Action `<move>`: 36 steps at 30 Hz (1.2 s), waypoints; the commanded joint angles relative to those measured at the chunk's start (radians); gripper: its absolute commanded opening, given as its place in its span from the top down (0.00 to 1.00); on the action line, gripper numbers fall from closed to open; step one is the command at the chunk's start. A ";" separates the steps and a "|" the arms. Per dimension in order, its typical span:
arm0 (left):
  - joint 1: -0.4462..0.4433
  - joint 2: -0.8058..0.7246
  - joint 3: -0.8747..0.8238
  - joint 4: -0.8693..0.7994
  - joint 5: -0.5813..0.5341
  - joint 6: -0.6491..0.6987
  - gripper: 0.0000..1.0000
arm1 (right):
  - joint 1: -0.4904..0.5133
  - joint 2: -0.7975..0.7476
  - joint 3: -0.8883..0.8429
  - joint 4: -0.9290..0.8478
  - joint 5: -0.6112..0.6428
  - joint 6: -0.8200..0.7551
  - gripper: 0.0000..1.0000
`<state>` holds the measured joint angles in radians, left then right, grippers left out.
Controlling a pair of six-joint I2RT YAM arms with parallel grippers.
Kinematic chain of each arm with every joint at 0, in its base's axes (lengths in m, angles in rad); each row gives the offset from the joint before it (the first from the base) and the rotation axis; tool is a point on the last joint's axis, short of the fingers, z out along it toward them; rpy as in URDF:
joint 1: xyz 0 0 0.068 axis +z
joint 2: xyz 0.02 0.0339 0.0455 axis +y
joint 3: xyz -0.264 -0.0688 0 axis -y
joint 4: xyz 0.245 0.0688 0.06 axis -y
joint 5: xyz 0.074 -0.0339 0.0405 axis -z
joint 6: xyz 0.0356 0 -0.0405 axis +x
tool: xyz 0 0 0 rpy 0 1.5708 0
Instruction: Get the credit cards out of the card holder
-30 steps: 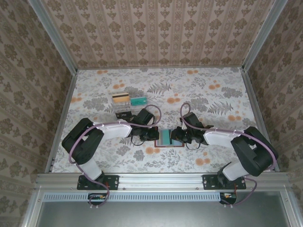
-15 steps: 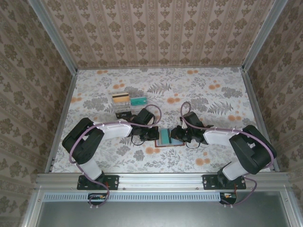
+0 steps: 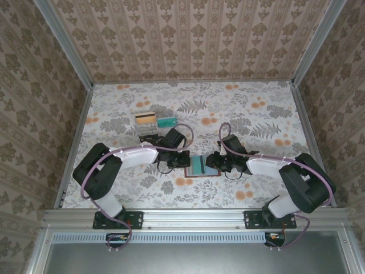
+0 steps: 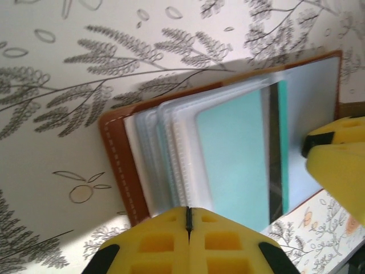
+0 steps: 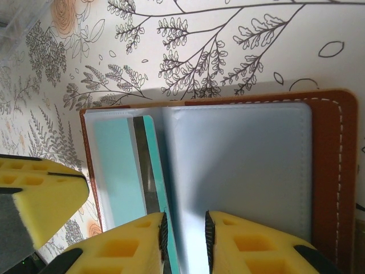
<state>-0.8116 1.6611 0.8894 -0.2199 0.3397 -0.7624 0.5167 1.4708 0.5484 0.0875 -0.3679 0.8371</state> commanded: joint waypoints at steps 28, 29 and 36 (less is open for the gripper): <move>-0.023 0.083 0.004 0.000 0.027 0.000 1.00 | 0.006 0.083 0.026 0.075 -0.105 -0.002 0.79; -0.021 0.082 0.004 -0.001 0.027 0.000 1.00 | 0.006 0.083 0.026 0.076 -0.109 -0.001 0.80; -0.021 0.081 0.006 -0.009 0.024 0.005 1.00 | 0.003 0.079 0.012 0.083 -0.115 -0.003 1.00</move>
<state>-0.8253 1.7123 0.9035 -0.1867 0.3702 -0.7628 0.5171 1.5402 0.5552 0.1696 -0.4686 0.8383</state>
